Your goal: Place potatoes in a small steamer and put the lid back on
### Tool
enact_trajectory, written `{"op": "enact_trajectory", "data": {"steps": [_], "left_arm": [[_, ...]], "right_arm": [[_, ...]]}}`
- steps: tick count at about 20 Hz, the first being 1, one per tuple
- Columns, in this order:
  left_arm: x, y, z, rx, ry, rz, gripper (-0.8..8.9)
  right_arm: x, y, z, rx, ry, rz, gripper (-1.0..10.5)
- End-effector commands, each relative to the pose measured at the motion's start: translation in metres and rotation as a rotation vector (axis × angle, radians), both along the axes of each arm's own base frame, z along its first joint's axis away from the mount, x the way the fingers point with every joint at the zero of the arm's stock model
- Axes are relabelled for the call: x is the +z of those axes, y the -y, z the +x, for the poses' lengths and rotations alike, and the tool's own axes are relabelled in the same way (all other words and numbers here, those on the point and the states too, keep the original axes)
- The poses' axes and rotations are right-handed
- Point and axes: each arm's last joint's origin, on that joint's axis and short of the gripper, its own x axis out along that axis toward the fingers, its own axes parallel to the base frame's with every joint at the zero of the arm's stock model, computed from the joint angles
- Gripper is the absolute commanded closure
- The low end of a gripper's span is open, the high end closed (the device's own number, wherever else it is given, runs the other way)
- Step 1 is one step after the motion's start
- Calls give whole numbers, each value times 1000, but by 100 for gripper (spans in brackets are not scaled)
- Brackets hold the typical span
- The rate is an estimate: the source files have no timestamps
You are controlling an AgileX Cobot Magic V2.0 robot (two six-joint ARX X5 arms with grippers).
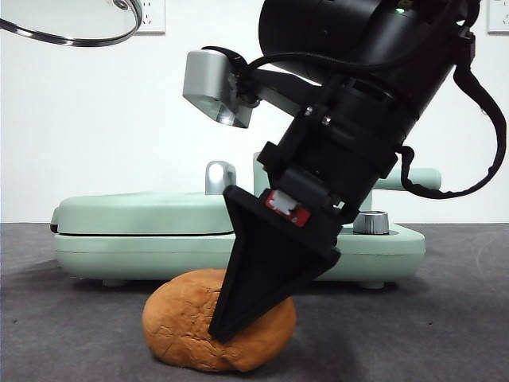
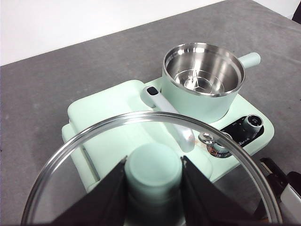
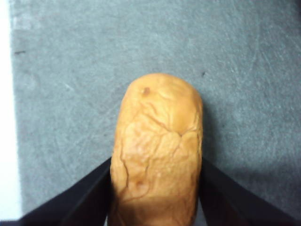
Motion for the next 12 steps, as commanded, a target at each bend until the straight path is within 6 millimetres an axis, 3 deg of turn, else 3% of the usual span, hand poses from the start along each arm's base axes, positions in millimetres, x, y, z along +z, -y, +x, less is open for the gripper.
{"op": "enact_trajectory", "data": {"steps": [1, 6, 12], "left_arm": [[8, 0, -1, -5, 43, -15, 804], [8, 0, -1, -5, 42, -15, 804], [7, 0, -1, -6, 40, -15, 804]], "right_arm": [[1, -4, -1, -29, -17, -16, 716], [30, 20, -3, -134, -52, -7, 716], [99, 74, -6, -452, -89, 41, 716]]}}
